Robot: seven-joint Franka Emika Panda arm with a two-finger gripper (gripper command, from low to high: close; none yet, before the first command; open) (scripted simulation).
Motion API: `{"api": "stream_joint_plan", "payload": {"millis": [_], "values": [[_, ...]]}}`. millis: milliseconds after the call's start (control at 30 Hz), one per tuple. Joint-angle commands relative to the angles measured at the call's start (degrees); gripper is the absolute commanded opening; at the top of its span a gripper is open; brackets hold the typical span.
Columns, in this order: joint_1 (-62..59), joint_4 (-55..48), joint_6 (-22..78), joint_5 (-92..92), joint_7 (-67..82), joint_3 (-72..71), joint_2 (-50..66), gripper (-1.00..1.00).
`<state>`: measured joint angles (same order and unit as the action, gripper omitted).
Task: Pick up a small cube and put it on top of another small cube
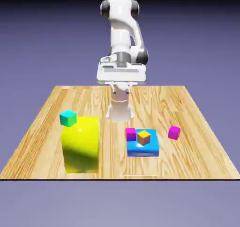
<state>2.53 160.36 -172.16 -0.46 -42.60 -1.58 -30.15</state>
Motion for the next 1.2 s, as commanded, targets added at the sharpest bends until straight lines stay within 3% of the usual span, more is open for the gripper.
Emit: {"api": "stream_joint_plan", "payload": {"millis": [0, 567, 800, 833, 1067, 1167], "values": [[1.5, -0.5, 1.5, -0.4, -0.1, -1.3, 2.1, 0.00], [27.1, -9.5, 27.2, -6.8, -2.0, -23.2, 36.8, 0.00], [32.8, -9.9, 16.4, -17.4, -9.6, -14.9, 48.9, 0.00], [32.8, -9.9, 16.4, -17.4, -9.6, -14.9, 48.9, -1.00], [26.8, -9.6, 27.5, -6.7, -2.0, -23.0, 36.5, -1.00], [20.5, -10.5, 32.9, -4.0, -1.5, -19.5, 31.8, -1.00]]}}
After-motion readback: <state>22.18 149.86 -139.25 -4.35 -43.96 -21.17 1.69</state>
